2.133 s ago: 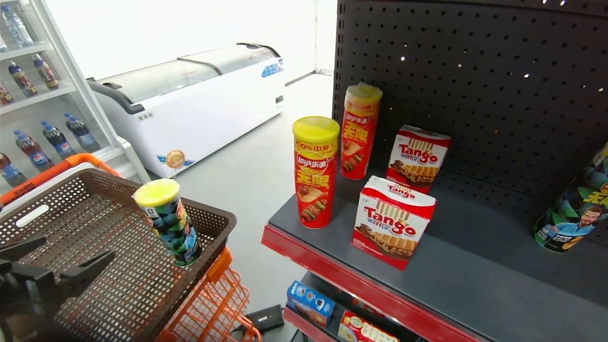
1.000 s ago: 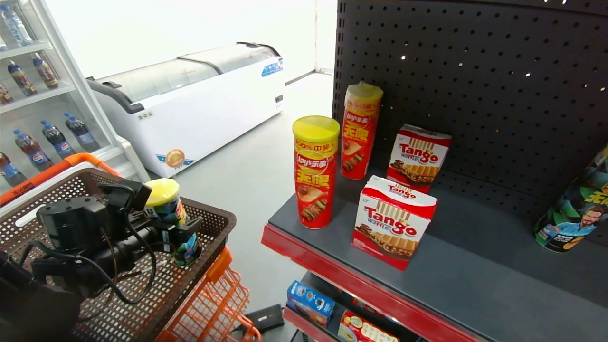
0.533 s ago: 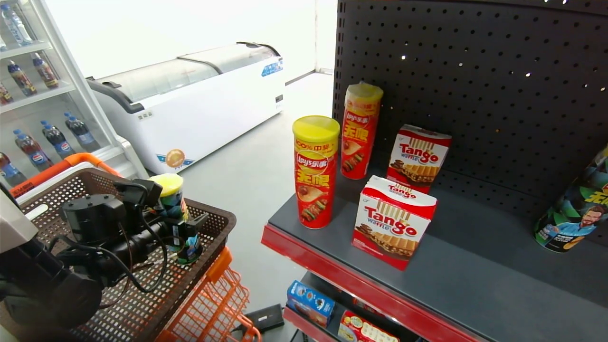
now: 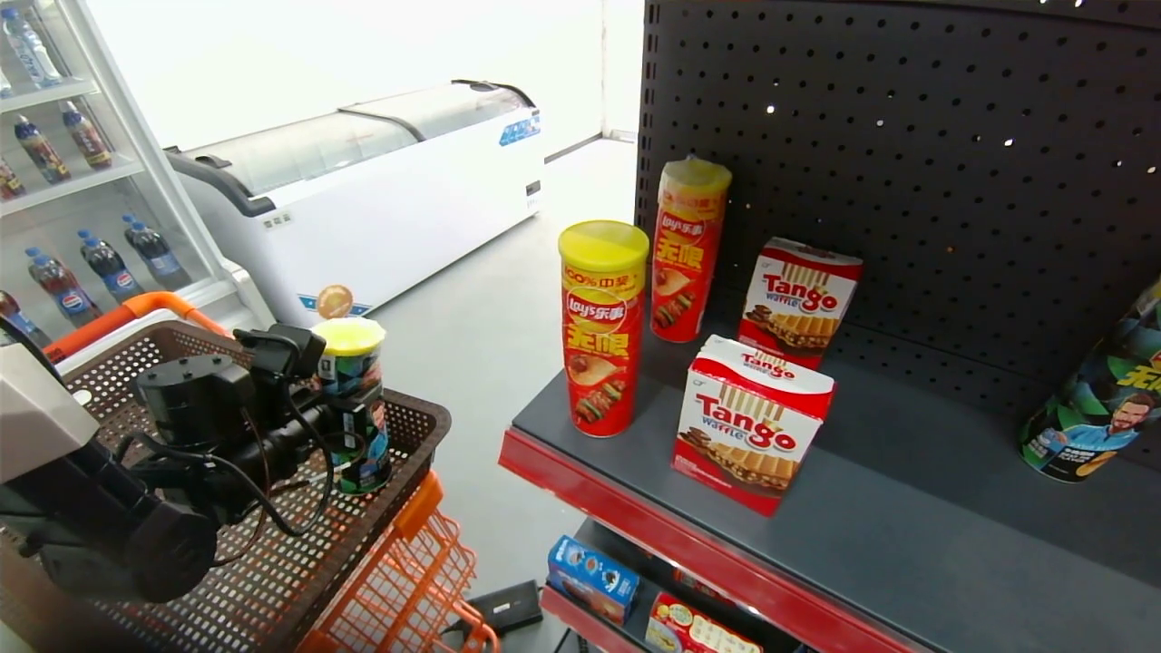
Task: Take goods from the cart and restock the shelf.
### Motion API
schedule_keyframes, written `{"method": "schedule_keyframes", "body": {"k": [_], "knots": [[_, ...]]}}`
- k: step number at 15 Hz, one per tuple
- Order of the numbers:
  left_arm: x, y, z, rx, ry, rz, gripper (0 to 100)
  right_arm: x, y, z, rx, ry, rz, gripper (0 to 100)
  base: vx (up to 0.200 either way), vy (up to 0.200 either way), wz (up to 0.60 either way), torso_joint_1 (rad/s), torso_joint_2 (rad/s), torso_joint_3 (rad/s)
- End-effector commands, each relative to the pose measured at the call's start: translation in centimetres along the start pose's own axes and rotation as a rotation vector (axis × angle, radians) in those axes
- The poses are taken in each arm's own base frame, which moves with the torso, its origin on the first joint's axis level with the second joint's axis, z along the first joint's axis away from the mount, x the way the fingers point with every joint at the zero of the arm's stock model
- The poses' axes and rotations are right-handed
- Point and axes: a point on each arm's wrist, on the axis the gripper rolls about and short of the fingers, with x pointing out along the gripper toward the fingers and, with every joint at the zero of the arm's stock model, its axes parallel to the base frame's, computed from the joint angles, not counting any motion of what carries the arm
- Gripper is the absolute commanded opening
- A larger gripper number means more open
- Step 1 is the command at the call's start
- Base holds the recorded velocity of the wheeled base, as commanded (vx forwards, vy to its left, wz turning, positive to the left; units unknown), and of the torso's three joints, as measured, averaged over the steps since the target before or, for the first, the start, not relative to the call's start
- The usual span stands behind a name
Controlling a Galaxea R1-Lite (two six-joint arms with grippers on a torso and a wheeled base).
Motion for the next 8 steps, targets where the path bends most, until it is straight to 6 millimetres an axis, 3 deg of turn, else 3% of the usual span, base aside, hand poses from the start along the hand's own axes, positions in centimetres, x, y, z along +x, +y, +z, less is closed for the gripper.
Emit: {"method": "schedule_keyframes", "body": {"k": [1,6,8], "knots": [[-0.4,0.0,0.6,-0.001,-0.015,-0.001,0,0.0,0.0,0.0,0.000,-0.001,0.000,100,0.000,0.000,0.00,0.000,0.00,0.000],[-2.4,-0.7,4.3,0.014,-0.127,-0.022,0,0.0,0.0,0.0,0.000,-0.001,0.000,100,0.000,0.000,0.00,0.000,0.00,0.000],[-4.4,-1.7,6.6,0.000,-0.198,-0.048,0,0.0,0.0,0.0,0.000,-0.001,0.000,100,0.000,0.000,0.00,0.000,0.00,0.000]]}}
